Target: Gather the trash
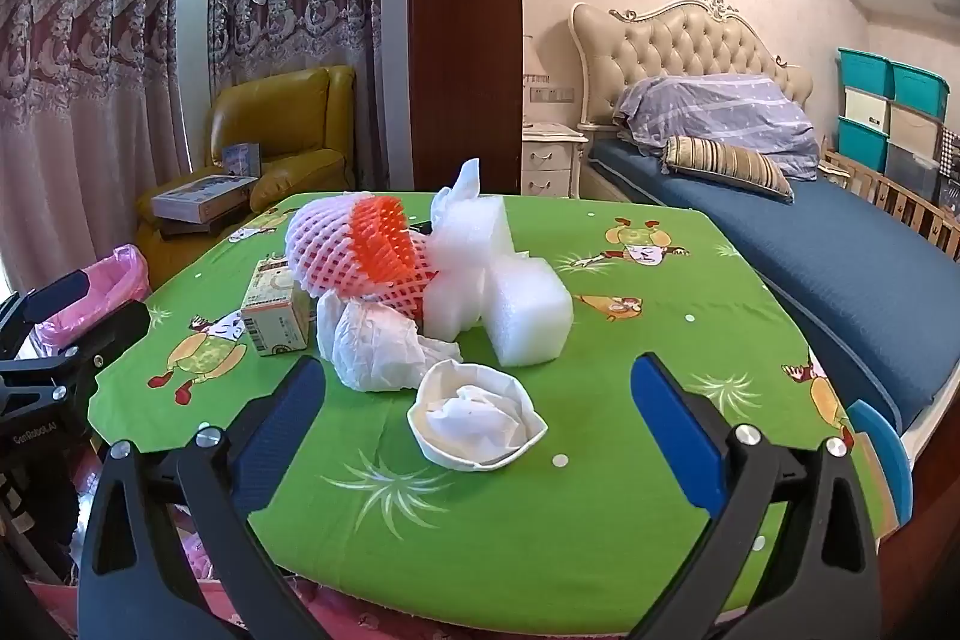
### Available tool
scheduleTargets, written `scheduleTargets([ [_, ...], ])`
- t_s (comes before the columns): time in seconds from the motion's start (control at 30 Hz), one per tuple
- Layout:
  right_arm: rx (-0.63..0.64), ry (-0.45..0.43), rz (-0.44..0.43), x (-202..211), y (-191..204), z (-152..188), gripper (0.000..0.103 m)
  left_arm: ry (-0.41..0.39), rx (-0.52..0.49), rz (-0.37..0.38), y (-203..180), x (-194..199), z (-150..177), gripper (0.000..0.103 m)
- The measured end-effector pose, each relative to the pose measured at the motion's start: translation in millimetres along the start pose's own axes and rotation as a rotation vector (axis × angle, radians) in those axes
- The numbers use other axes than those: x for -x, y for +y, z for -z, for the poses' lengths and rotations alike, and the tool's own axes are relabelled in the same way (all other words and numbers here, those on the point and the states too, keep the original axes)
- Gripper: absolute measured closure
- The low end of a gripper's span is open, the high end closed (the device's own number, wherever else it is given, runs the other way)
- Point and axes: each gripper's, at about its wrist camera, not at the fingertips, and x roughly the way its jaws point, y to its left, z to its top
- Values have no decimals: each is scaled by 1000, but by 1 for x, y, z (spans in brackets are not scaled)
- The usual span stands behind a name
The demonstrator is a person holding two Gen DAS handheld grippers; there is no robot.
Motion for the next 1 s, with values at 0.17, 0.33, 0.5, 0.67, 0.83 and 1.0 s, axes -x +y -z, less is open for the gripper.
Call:
scheduleTargets([
  [0.17,-6,5,-3,0,0,0,4,3,11,6,1,0,0,7],
  [0.33,-6,7,-5,-1,0,0,4,1,8,6,1,0,0,7],
  [0.5,-11,2,-4,2,-1,-2,4,-3,4,5,1,0,0,7],
  [0.67,-17,-3,-4,-4,1,3,4,-7,2,2,2,5,-2,7],
  [0.83,-29,-2,-10,0,-4,-1,4,-8,1,2,3,7,-2,7],
  [1.0,-28,-1,-10,0,-4,-1,4,-9,-1,1,2,7,-2,7],
])
